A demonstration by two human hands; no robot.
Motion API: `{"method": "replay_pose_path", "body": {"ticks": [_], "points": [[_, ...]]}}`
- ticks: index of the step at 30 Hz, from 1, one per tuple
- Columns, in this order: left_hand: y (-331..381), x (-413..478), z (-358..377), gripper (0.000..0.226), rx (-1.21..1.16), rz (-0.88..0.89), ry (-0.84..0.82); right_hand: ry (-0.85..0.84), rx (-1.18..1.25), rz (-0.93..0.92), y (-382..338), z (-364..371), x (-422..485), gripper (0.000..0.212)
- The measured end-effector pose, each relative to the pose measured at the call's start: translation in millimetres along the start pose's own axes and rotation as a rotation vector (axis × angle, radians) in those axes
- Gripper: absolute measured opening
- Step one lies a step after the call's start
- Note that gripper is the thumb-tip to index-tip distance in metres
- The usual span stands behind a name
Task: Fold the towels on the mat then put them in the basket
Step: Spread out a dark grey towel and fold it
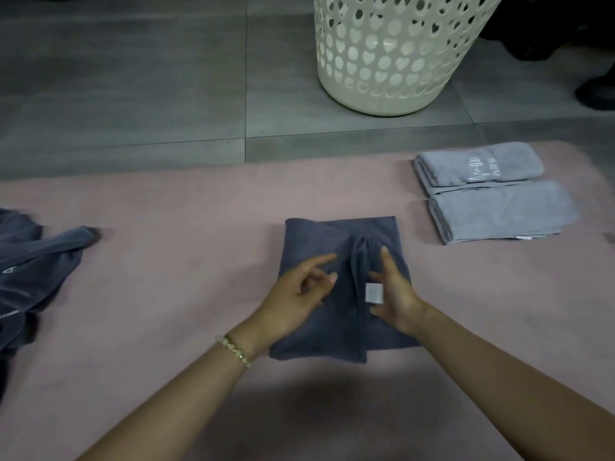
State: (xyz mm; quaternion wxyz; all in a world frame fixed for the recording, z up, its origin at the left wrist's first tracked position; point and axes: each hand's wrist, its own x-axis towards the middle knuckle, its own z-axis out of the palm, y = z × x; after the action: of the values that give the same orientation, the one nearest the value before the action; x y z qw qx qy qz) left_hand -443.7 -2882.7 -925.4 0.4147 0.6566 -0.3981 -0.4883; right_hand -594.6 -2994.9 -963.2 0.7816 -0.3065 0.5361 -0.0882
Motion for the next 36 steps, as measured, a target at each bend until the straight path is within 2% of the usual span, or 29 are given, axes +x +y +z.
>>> {"method": "replay_pose_path", "body": {"ticks": [2,3,5,7,9,11,13,18,23,26,29,32,36], "points": [[-19.0,3.3,-7.1,0.037,0.302,0.131,0.154,0.097,-0.095,-0.039,4.3,7.4,2.9,0.055],[-27.8,4.5,-11.5,0.051,0.456,0.164,0.176,0.153,-0.145,-0.083,6.9,14.1,4.0,0.046],[-44.5,7.5,-14.7,0.077,0.679,0.154,0.123,0.287,-0.213,-0.226,15.9,27.5,10.1,0.029],[-55.4,10.8,-12.8,0.087,0.823,0.142,0.086,0.401,-0.305,-0.438,23.3,35.8,11.8,0.014],[-57.9,15.9,-7.6,0.084,0.887,0.132,0.080,0.469,-0.382,-0.625,20.3,32.8,8.0,0.018],[-57.6,24.7,0.4,0.082,0.933,0.144,0.073,0.500,-0.418,-0.730,9.3,18.5,4.8,0.019],[-55.8,36.8,10.5,0.081,0.988,0.166,0.043,0.527,-0.460,-0.716,-1.0,-3.5,7.7,0.020],[-51.1,78.3,28.3,0.086,1.130,0.275,0.019,0.603,-0.563,-0.532,-3.8,-47.4,27.6,0.033],[-44.8,116.3,22.1,0.082,1.226,0.260,0.030,0.651,-0.723,-0.515,-8.8,-52.1,31.0,0.037],[-51.3,123.6,24.7,0.073,1.237,0.291,0.062,0.668,-0.695,-0.652,-19.6,-50.7,28.2,0.021],[-55.6,123.7,27.5,0.073,1.215,0.320,0.108,0.589,-0.710,-0.784,-37.7,-50.6,38.9,0.027],[-58.2,123.8,27.0,0.073,1.226,0.314,0.127,0.516,-0.702,-0.757,-46.4,-50.8,49.9,0.024],[-59.9,124.7,26.5,0.072,1.234,0.318,0.144,0.578,-0.880,-0.685,-49.2,-72.9,56.7,0.018]]}}
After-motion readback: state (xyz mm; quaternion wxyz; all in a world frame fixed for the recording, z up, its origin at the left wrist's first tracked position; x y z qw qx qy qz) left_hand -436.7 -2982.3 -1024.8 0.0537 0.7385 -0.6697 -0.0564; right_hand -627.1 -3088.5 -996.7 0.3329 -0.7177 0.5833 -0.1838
